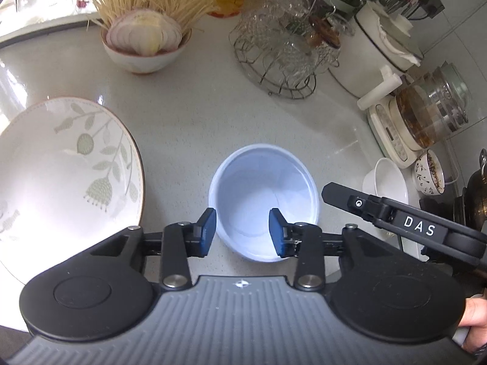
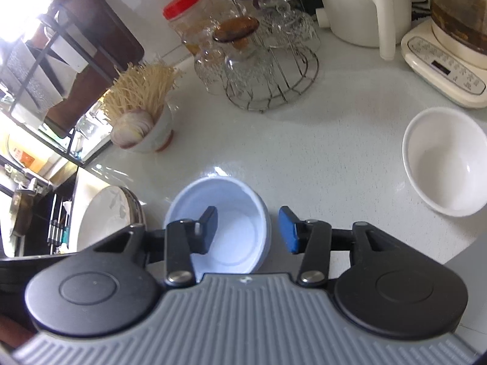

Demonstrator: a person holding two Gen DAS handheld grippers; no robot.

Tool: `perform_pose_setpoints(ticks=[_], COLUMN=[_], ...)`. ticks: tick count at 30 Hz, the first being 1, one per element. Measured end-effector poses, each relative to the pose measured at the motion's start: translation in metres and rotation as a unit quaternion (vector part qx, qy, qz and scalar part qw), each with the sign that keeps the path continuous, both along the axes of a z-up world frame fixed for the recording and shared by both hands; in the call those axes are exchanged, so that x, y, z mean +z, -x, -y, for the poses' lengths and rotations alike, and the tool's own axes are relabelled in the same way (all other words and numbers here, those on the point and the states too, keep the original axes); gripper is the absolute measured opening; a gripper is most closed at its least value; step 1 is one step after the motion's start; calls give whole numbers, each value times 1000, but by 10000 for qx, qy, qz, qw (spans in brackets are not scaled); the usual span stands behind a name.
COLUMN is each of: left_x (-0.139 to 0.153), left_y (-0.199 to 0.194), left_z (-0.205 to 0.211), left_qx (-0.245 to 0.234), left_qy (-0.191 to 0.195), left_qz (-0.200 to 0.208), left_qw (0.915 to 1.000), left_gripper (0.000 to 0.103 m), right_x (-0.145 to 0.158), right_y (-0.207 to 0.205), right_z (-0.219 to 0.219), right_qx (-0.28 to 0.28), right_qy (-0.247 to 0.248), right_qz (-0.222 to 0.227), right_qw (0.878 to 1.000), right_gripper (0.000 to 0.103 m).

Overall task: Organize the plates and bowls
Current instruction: 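Open both grippers and release the nested bowl, then move both grippers toward the white ceramic bowl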

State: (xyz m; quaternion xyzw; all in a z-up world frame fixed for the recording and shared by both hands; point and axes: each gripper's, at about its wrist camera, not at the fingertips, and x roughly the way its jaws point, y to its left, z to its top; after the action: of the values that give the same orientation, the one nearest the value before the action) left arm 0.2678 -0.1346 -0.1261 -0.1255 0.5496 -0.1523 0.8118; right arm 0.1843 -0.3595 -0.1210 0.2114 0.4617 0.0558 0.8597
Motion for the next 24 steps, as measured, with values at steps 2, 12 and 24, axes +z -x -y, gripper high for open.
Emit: perform_pose_setpoints(ticks=[2, 12, 24], left_x=[4, 37, 78], left_y=[0, 3, 20], left_z=[-1, 4, 20], left_qx=[-29, -140, -655], left_qy=[-5, 80, -28], left_qz=[77, 609, 1450], left_qw=[10000, 9980, 9873], left_gripper=[43, 43, 43], right_x=[4, 37, 69], right_y=[0, 5, 27], right_z=[1, -1, 3], right_qx=[-13, -72, -241], right_qy=[14, 205, 332], right_qz=[59, 547, 1105], right_qw=[10000, 9983, 9930], right_gripper=[48, 48, 48])
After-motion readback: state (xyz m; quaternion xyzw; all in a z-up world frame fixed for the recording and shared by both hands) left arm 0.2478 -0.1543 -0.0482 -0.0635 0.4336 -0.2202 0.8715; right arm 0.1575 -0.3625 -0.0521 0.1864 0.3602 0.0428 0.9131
